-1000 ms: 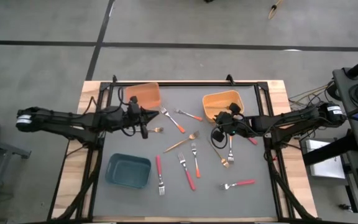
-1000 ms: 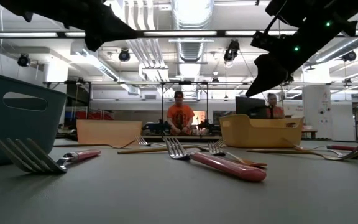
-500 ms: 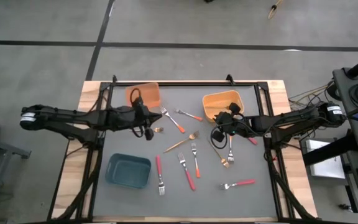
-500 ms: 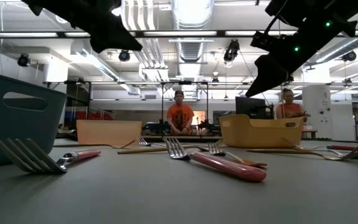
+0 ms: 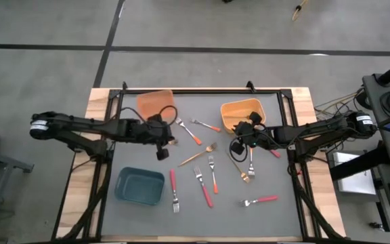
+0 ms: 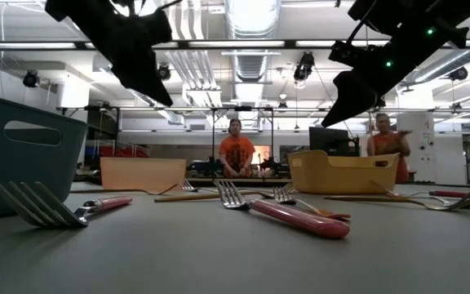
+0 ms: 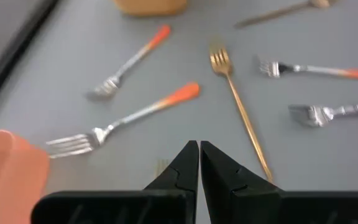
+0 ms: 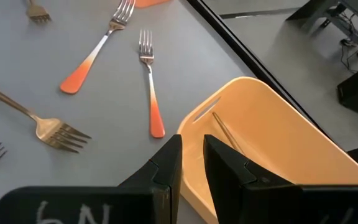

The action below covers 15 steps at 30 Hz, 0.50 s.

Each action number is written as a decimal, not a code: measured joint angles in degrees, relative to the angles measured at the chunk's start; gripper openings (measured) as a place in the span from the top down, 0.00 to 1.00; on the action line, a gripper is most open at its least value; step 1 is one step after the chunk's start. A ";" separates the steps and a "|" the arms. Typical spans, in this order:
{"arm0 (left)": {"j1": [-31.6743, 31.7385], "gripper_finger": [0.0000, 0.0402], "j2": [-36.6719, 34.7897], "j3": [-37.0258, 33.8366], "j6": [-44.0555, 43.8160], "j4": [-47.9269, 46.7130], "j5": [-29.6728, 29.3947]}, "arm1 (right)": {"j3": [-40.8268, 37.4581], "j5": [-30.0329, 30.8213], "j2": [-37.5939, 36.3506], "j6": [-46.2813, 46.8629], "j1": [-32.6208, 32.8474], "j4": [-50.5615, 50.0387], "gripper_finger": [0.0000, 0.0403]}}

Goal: Sort silverware by color (type)
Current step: Put the pink fork into the blue bin

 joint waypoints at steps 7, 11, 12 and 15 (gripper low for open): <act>-0.02 1.00 5.74 2.38 0.00 -5.49 3.82 | 0.02 0.11 0.00 -0.58 -0.01 0.00 0.85; -0.02 1.00 8.39 2.64 0.00 -8.26 3.84 | 0.02 0.10 0.00 -0.97 -0.01 0.00 0.85; -0.01 1.00 8.98 2.70 0.00 -8.92 3.84 | 0.02 0.09 0.00 -0.99 -0.02 -0.01 0.85; 0.00 1.00 10.48 2.71 0.12 -10.26 3.83 | 0.02 0.09 0.00 -1.00 0.00 -0.02 0.85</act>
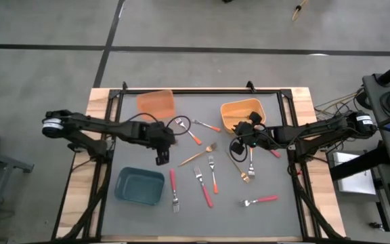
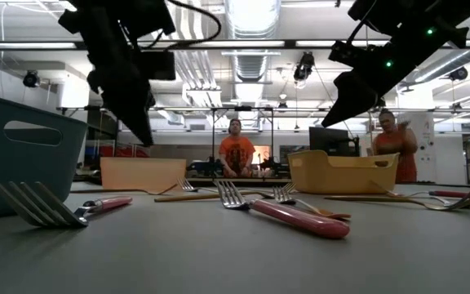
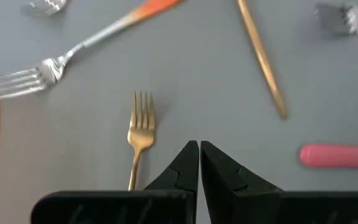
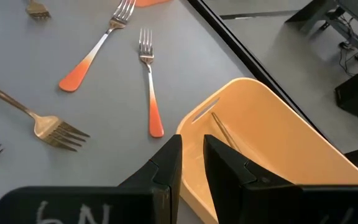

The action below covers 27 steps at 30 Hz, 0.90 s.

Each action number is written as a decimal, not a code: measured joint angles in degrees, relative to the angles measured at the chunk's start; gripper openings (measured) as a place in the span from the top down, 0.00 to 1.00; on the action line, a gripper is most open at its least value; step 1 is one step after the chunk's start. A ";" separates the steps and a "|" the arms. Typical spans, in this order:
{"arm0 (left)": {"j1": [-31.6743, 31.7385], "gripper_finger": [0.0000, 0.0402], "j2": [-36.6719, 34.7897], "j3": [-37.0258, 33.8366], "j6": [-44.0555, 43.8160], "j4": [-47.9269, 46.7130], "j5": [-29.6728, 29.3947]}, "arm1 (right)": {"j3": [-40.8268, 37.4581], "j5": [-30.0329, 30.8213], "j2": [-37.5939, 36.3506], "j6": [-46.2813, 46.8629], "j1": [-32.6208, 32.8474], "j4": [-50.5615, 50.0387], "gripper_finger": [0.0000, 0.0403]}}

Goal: Sort silverware by color (type)
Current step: Put the pink fork into the blue bin

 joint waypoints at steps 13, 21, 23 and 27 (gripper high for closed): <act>0.00 1.00 3.73 -0.11 1.44 -3.55 -0.01 | -0.13 1.56 0.02 -1.69 -0.11 0.02 0.85; 0.00 1.00 3.96 -0.08 2.07 -4.40 -0.05 | -0.17 2.01 0.02 -2.19 -0.13 0.71 0.85; 0.00 1.00 3.89 -0.02 2.07 -4.33 -0.05 | -0.17 2.01 0.02 -2.55 -0.11 1.16 0.85; 0.00 1.00 3.89 -0.02 1.84 -4.23 -0.05 | -0.17 2.01 0.02 -2.58 -0.11 1.33 0.85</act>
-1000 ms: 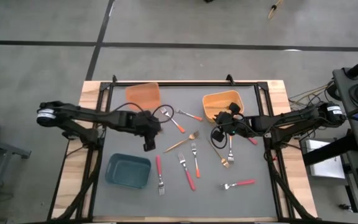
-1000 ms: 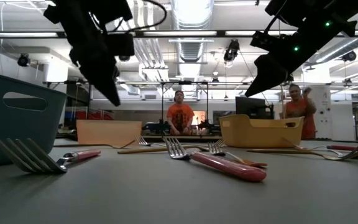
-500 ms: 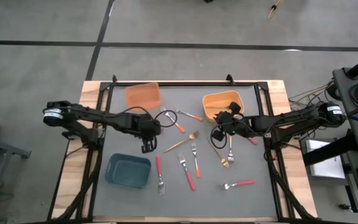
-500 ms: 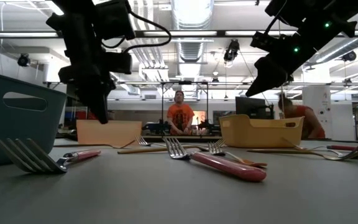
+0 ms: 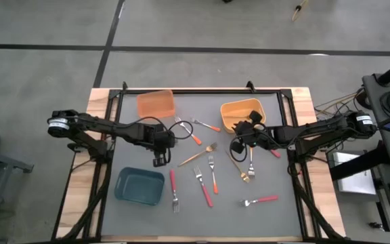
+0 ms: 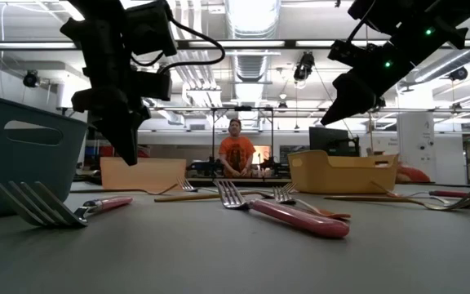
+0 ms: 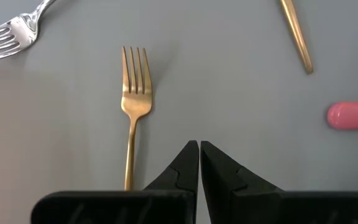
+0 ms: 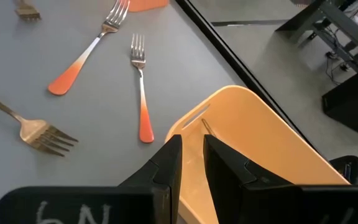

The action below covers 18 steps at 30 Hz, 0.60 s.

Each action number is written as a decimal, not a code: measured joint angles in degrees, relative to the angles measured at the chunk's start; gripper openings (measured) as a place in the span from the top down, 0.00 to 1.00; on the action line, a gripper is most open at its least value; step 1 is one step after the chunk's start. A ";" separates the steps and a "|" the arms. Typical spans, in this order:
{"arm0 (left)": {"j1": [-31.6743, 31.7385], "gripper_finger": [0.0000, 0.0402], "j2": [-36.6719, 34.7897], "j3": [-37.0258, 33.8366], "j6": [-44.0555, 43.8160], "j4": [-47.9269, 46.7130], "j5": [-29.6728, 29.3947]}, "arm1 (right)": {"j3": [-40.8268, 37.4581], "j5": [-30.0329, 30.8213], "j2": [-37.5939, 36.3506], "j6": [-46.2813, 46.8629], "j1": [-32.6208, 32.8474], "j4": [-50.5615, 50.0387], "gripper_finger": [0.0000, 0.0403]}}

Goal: Sort silverware by color (type)
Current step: Put the pink fork into the blue bin

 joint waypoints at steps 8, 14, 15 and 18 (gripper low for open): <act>0.00 1.00 -0.02 0.00 -1.31 4.17 0.02 | -0.02 0.00 0.00 0.01 0.00 0.00 0.85; 0.00 1.00 0.11 -0.07 -3.11 8.58 1.05 | -0.04 0.00 0.00 -0.39 -0.02 0.00 0.85; -0.04 1.00 0.11 -0.07 -3.45 9.51 1.07 | -0.04 0.00 0.00 -0.39 0.00 0.00 0.85; -0.04 1.00 0.11 -0.09 -5.30 12.01 1.16 | -0.04 0.00 0.00 -0.40 0.00 0.00 0.85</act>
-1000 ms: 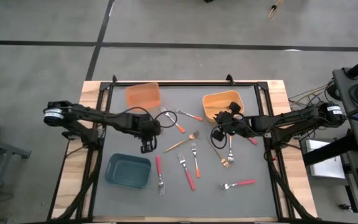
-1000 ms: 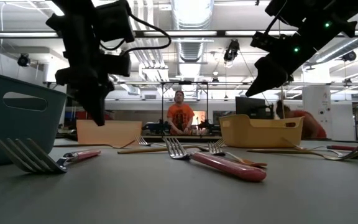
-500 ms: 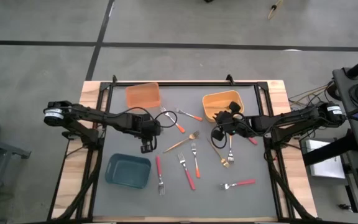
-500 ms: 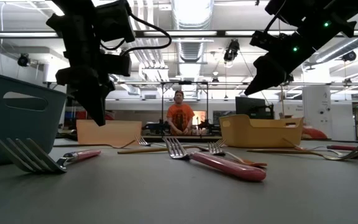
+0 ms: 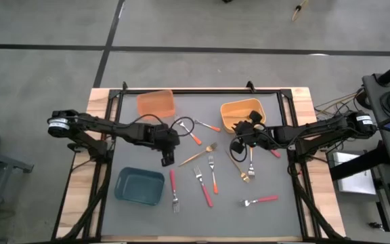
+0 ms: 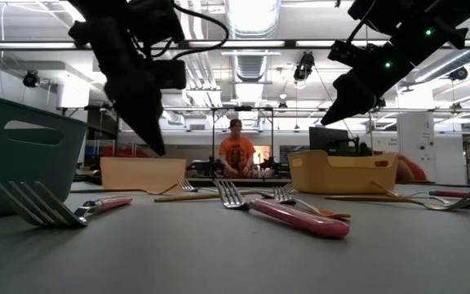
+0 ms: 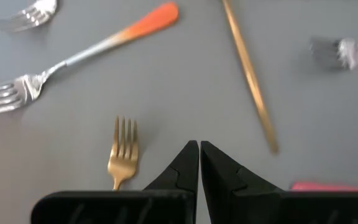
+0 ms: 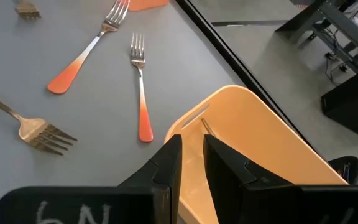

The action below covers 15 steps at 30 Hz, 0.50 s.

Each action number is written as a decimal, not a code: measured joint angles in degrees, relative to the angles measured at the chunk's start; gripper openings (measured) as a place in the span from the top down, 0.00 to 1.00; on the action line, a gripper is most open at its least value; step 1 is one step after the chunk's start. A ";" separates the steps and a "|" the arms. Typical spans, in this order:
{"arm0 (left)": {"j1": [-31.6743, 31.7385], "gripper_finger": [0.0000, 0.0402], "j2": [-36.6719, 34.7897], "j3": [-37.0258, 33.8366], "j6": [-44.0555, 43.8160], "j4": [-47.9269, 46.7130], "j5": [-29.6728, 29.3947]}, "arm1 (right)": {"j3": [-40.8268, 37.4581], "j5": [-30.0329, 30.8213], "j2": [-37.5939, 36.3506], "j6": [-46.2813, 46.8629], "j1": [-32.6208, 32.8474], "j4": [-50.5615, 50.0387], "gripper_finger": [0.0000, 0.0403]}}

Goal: Sort silverware by color (type)
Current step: Put the pink fork into the blue bin

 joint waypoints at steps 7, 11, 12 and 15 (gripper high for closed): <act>-0.19 1.00 0.00 0.00 -4.47 7.17 0.59 | -0.04 -0.02 0.00 0.01 0.00 0.00 0.85; -1.16 1.00 0.00 -0.01 -4.81 9.47 2.16 | -0.16 -0.02 0.00 0.00 -0.02 0.00 0.85; -1.44 1.00 0.02 -0.02 -4.83 9.94 2.23 | -0.22 -0.04 0.00 0.00 0.00 0.01 0.85; -2.47 1.00 0.06 -0.02 -5.06 12.03 2.27 | -0.56 -0.03 0.00 0.02 0.00 0.02 0.85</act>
